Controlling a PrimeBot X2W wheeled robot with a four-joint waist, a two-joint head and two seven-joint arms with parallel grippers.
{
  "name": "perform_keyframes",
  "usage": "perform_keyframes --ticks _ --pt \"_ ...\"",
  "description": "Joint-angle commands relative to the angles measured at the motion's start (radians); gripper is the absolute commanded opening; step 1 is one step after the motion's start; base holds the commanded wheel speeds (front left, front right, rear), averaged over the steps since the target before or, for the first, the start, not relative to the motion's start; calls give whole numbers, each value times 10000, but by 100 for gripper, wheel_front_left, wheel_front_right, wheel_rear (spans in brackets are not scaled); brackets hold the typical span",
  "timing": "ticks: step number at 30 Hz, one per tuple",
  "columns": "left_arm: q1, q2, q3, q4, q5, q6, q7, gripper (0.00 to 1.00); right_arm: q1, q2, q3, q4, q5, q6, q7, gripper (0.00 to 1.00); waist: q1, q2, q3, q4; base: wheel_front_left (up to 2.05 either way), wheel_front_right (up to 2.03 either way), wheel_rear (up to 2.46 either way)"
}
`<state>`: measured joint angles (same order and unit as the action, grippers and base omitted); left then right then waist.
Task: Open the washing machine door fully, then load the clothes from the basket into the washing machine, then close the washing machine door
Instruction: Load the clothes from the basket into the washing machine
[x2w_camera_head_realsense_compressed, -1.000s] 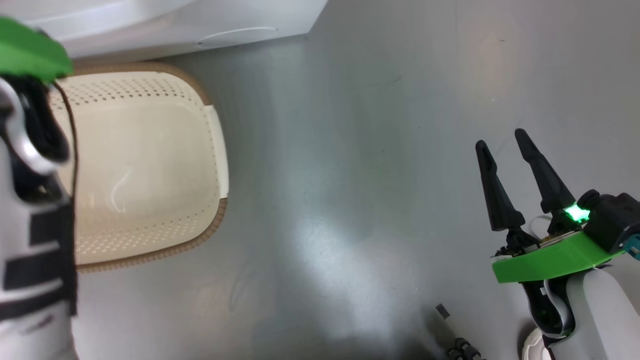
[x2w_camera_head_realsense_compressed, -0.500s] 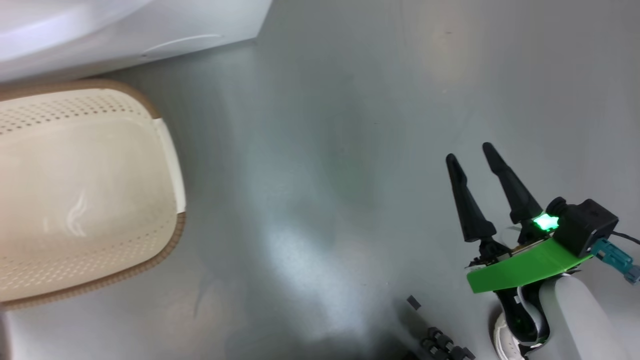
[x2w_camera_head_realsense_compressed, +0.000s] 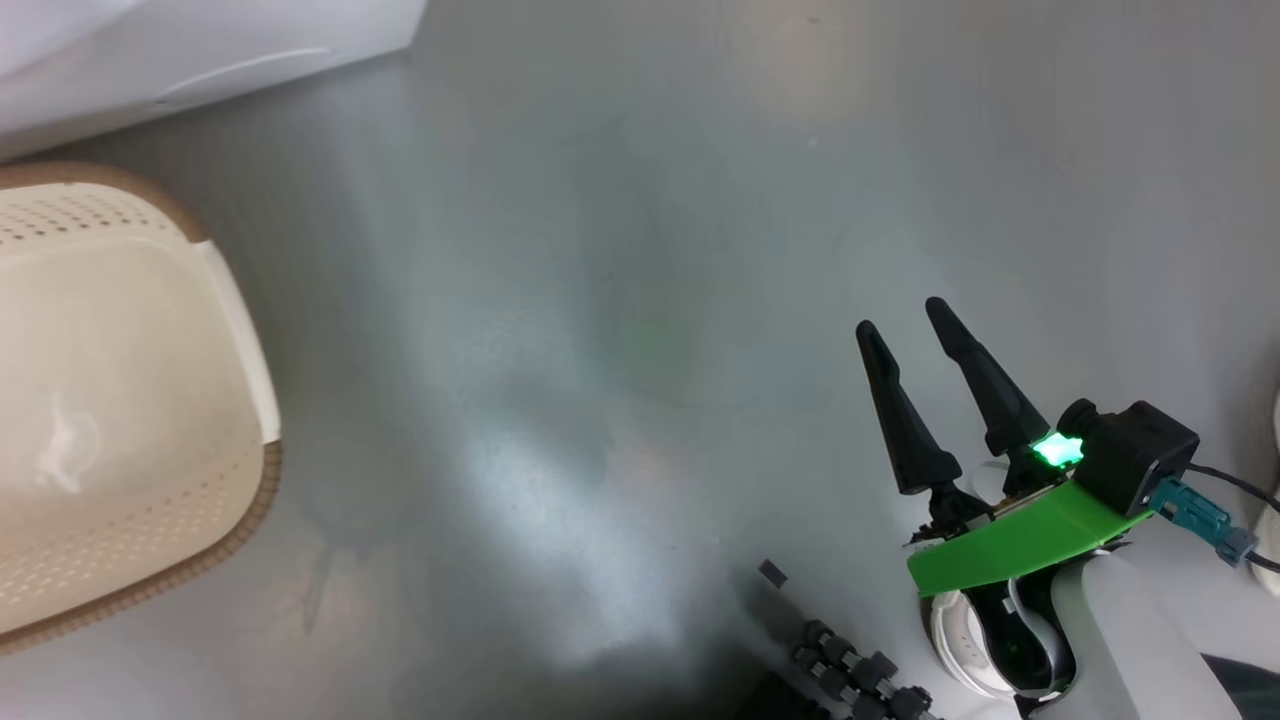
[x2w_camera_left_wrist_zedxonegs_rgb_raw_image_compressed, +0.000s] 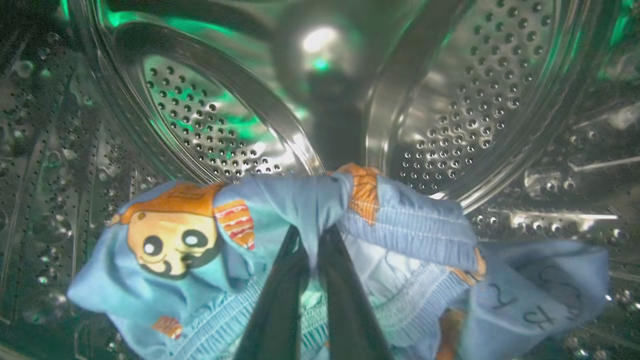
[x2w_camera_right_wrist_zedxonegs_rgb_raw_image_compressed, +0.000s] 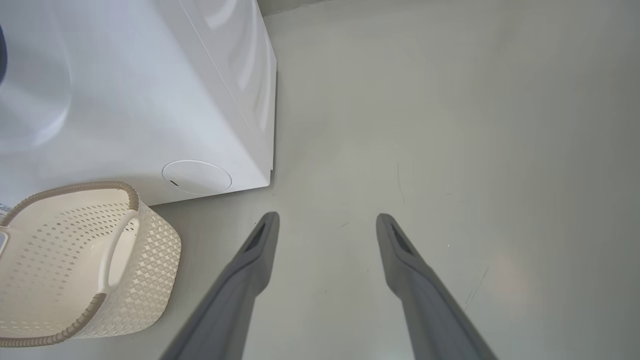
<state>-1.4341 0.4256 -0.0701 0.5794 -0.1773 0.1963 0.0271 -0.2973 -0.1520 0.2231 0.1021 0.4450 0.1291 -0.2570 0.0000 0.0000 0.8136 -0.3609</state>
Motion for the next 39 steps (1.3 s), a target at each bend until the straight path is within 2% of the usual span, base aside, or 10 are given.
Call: perform_keyframes --ticks 1,6,10,15,16,17,18,19,26,39 --pt "-344 543 101 -148 101 -62 -215 0 161 -90 219 -146 136 16 -48 100 0 0 201 -219 0 0 0" --pt "-941 763 -68 297 223 -330 -1042 0 154 -85 258 -95 204 16 -48 100 0 0 350 -393 0 0 0" --pt "-1061 1214 -256 1024 472 -457 -946 0 170 -55 445 7 269 16 -48 100 0 0 314 -675 0 0 0" --pt "-1309 1416 -321 1815 631 -165 -526 0 294 -35 403 94 337 16 -48 100 0 0 242 -793 0 0 0" --pt "-1364 1419 -352 1999 649 -128 -336 14 314 -26 374 108 349 16 -48 100 0 0 230 -791 0 0 0" --pt "-1426 1404 -368 2139 646 -96 -219 44 327 -15 344 121 359 16 -48 100 0 0 218 -782 0 0 0" --pt "-1470 1408 -415 2277 682 -65 -116 84 340 1 314 129 365 16 -48 100 0 0 198 -768 0 0 0" --pt "-1513 1406 -442 2445 694 -27 64 100 349 19 285 130 376 16 -48 100 0 0 176 -747 0 0 0" --pt "-1727 1269 -730 3197 707 -130 979 100 308 101 185 65 392 16 -48 100 0 0 -8 -488 0 0 0" --pt "-322 431 -150 3050 -326 100 -483 100 431 36 -345 -69 250 16 -48 100 0 0 -681 378 0 0 0"
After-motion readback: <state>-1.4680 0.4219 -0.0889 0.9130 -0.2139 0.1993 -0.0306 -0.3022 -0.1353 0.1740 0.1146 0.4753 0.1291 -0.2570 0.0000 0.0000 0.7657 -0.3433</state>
